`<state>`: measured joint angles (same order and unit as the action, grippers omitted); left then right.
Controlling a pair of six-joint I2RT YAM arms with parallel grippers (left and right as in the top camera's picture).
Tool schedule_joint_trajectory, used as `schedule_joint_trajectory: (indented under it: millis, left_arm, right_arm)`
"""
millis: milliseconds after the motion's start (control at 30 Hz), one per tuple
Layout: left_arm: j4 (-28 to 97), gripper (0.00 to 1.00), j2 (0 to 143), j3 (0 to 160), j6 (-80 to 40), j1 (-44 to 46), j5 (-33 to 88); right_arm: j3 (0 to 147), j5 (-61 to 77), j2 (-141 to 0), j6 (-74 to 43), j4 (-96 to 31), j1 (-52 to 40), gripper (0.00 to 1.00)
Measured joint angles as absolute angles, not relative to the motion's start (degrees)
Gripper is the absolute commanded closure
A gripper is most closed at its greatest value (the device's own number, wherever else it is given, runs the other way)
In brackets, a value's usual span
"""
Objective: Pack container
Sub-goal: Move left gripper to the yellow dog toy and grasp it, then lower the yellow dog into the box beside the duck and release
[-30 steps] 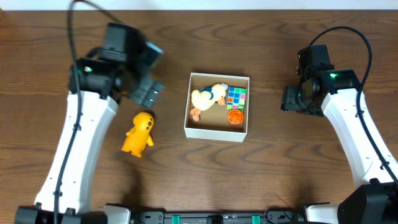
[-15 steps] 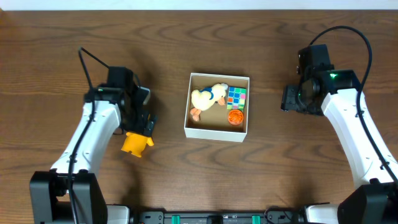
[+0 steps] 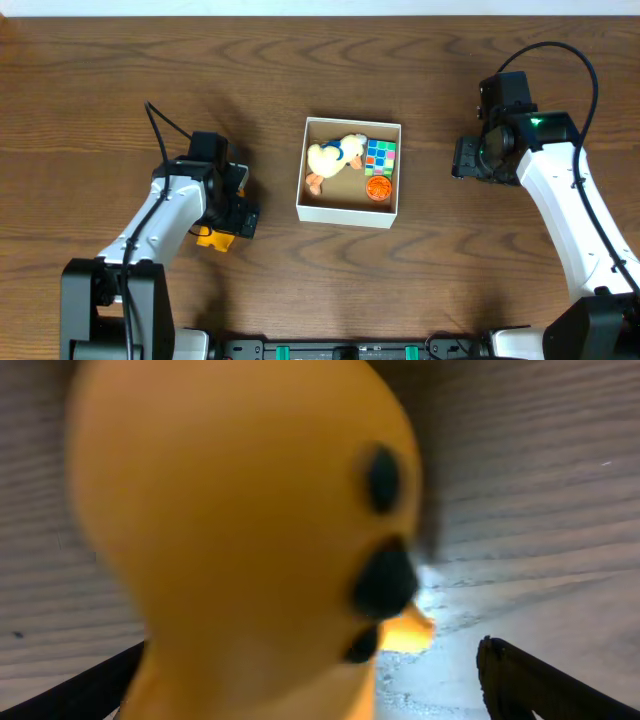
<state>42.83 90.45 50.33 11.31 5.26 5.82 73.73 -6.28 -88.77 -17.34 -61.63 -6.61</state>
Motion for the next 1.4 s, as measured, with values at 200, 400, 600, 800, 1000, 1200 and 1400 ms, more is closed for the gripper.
schedule_joint_trajectory:
  millis: [200, 400, 600, 800, 1000, 1200, 1400]
  left_arm:
    - [42.4, 0.74, 90.5, 50.3, 10.4, 5.3, 6.0]
    - [42.3, 0.85, 90.5, 50.3, 10.3, 5.3, 6.0]
    - [45.7, 0.9, 90.5, 52.0, 10.3, 5.3, 6.0]
    - [51.2, 0.94, 90.0, 66.9, 11.0, 7.6, 6.0]
    - [49.7, 0.94, 87.9, 82.8, 21.8, 17.2, 5.8]
    - [48.9, 0.94, 87.9, 84.7, 36.5, 28.7, 6.2]
    - [51.8, 0.94, 94.5, 84.7, 41.5, 33.6, 7.5]
  right_arm:
    - [73.7, -6.3, -88.8, -17.3, -61.6, -6.6, 0.33]
    - [73.7, -6.3, -88.8, -17.3, -61.7, -6.6, 0.33]
    - [73.7, -6.3, -88.8, -17.3, -61.7, -6.6, 0.33]
    - [73.7, -6.3, -88.8, -17.3, -61.7, -6.6, 0.33]
    - [73.7, -6.3, -88.8, -17.3, -61.4, -6.6, 0.33]
    - [73.7, -6.3, -88.8, -17.3, -61.1, -6.6, 0.34]
    - [73.7, -6.3, -88.8, -17.3, -61.1, -6.6, 0.34]
